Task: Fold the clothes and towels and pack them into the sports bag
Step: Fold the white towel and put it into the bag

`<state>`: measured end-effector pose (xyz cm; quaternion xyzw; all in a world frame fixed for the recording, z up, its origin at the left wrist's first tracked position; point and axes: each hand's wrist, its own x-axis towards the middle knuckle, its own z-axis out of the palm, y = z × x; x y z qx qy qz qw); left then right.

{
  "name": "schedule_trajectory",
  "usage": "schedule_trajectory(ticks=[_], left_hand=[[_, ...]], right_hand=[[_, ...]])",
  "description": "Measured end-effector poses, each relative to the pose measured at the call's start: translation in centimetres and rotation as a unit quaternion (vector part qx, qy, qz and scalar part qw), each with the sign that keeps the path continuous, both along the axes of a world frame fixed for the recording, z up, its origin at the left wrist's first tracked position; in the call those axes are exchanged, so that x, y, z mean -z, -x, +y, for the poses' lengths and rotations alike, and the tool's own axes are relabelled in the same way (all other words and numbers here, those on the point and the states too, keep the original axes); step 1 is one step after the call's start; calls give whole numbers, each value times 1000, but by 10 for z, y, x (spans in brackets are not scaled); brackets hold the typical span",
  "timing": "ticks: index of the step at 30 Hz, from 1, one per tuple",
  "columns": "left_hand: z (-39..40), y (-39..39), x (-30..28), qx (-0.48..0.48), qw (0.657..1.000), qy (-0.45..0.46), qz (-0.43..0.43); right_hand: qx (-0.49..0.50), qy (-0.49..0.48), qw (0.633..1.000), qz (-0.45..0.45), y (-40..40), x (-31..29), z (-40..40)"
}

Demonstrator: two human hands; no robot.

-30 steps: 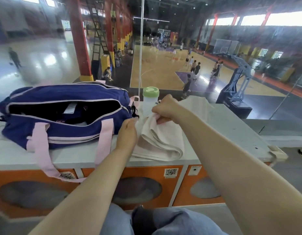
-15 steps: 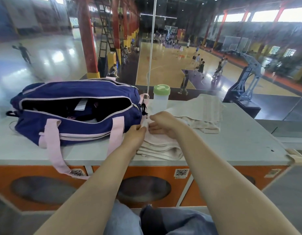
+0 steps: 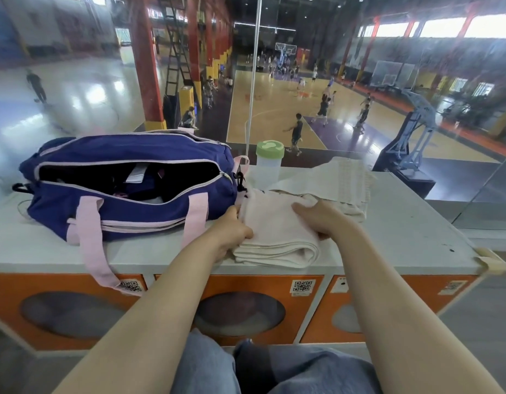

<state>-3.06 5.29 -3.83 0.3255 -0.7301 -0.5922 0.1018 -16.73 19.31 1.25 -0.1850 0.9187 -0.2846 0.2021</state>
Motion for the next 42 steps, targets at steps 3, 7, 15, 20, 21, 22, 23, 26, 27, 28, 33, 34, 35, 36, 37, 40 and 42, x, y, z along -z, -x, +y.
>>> schedule_trajectory(ticks=[3, 7, 15, 20, 21, 22, 23, 26, 27, 28, 33, 34, 35, 36, 37, 40, 42], left_hand=[[0, -5, -3, 12, 1000, -2, -9], [-7, -13, -1, 16, 988, -145, 49], [-2, -23, -7, -45, 937, -309, 156], [-4, -35, -24, -43, 930, -297, 212], [-5, -38, -30, -50, 930, -277, 236], [-8, -42, -37, -57, 930, -256, 257], [-9, -47, -46, -67, 932, -231, 270], [-19, -63, -65, -114, 945, -155, 264], [-22, -70, -68, -128, 947, -141, 259], [-25, -76, -70, -139, 949, -128, 254], [-35, -112, -81, -186, 952, -6, 241], [-36, -118, -84, -193, 949, 25, 247], [-36, -123, -87, -194, 947, 56, 248], [-36, -128, -90, -192, 947, 84, 243], [-37, -133, -92, -187, 948, 106, 236], [-41, -145, -96, -170, 951, 131, 223], [-46, -153, -96, -151, 955, 137, 213]], right_hand=[[32, 110, 989, -90, 0, 7, 1], [55, 228, 950, -208, 1, 12, 3], [7, 343, 905, -251, -14, -6, -2], [-35, 394, 884, -251, -29, -25, -5], [-47, 406, 878, -249, -32, -29, -6], [-59, 420, 872, -244, -35, -33, -8], [-73, 434, 865, -240, -38, -37, -10], [-117, 461, 852, -219, -47, -50, -21], [-128, 457, 854, -214, -52, -53, -26], [-135, 447, 861, -203, -55, -55, -31], [-166, 331, 928, -49, -77, -59, -58], [-175, 308, 935, -4, -82, -60, -64], [-191, 290, 937, 41, -87, -61, -70], [-214, 275, 934, 83, -94, -62, -76], [-243, 260, 926, 130, -103, -63, -82], [-328, 172, 886, 279, -130, -63, -98], [-350, 110, 865, 342, -145, -62, -107]])
